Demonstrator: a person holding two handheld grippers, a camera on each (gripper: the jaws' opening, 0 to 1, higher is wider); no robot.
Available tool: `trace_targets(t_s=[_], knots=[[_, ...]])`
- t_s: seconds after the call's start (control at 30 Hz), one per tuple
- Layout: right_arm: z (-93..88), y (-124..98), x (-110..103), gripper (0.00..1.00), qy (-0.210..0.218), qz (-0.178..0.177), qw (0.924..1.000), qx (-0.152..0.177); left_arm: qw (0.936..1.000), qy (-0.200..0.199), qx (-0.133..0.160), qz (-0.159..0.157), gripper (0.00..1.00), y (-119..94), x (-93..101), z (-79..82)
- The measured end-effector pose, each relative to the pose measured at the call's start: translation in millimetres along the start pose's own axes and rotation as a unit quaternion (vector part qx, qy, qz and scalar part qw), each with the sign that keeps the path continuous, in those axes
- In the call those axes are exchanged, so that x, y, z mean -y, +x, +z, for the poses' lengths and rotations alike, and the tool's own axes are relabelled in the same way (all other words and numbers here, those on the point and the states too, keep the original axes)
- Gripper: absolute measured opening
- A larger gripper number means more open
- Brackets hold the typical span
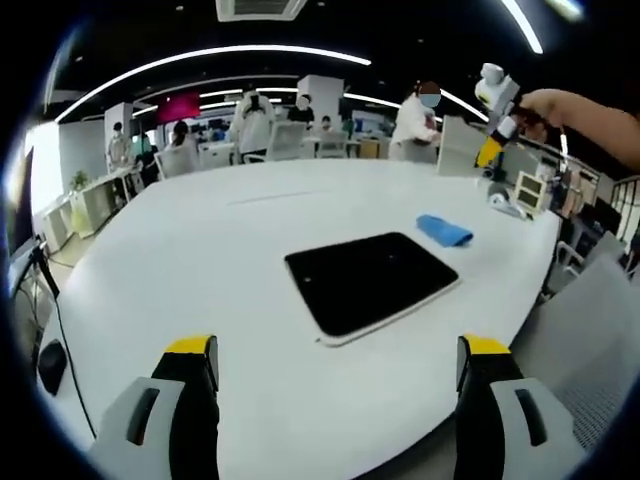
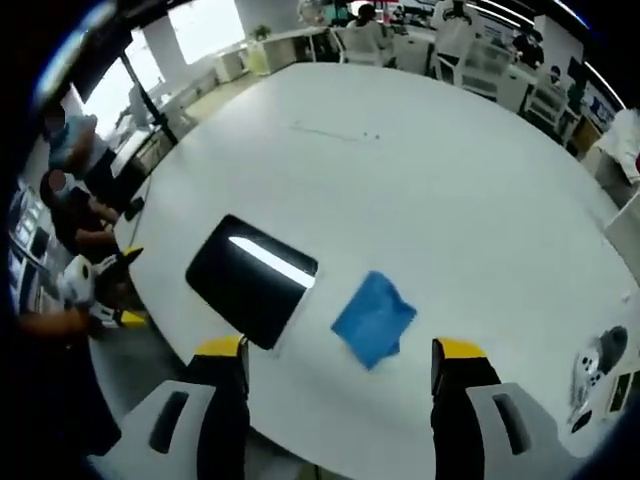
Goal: Wipe the mirror surface with the cleaning cloth until all visible marks leave the cleaned area.
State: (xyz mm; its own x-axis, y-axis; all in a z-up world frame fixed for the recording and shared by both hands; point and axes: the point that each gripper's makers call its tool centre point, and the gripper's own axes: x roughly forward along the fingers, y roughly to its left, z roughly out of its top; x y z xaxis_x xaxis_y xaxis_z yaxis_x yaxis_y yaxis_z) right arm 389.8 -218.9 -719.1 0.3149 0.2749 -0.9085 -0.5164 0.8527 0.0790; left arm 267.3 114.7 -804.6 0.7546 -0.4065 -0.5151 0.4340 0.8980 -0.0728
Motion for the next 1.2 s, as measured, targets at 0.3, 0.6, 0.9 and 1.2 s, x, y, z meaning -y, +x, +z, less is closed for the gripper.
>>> trace_targets(t_s=[0.3,0.6,0.9,1.2], knots=[[9.5,15.6,9.4,0.74,-0.011,0.006,0.9991,-0.040,1.0000,-0.006,0.007,0.003,1.00,-0.1,-2.2,2.5],[-2.7,48.6,26.3,0.53,-0.054,-0.012,0.9977,-0.039,0.9999,-0.010,0.001,0.014,1.00,-1.3,-5.8,-0.6],[-10.7,89.8,48.3,0.36,-0.028,-0.035,0.9990,0.001,0.9998,-0.013,-0.001,0.017,1.00,-0.5,-6.7,-2.1],[-27.6,120.7,47.7,0.34,-0.011,-0.025,0.9996,-0.009,0.9996,-0.017,-0.008,0.020,1.00,0.1,-8.9,-5.1]])
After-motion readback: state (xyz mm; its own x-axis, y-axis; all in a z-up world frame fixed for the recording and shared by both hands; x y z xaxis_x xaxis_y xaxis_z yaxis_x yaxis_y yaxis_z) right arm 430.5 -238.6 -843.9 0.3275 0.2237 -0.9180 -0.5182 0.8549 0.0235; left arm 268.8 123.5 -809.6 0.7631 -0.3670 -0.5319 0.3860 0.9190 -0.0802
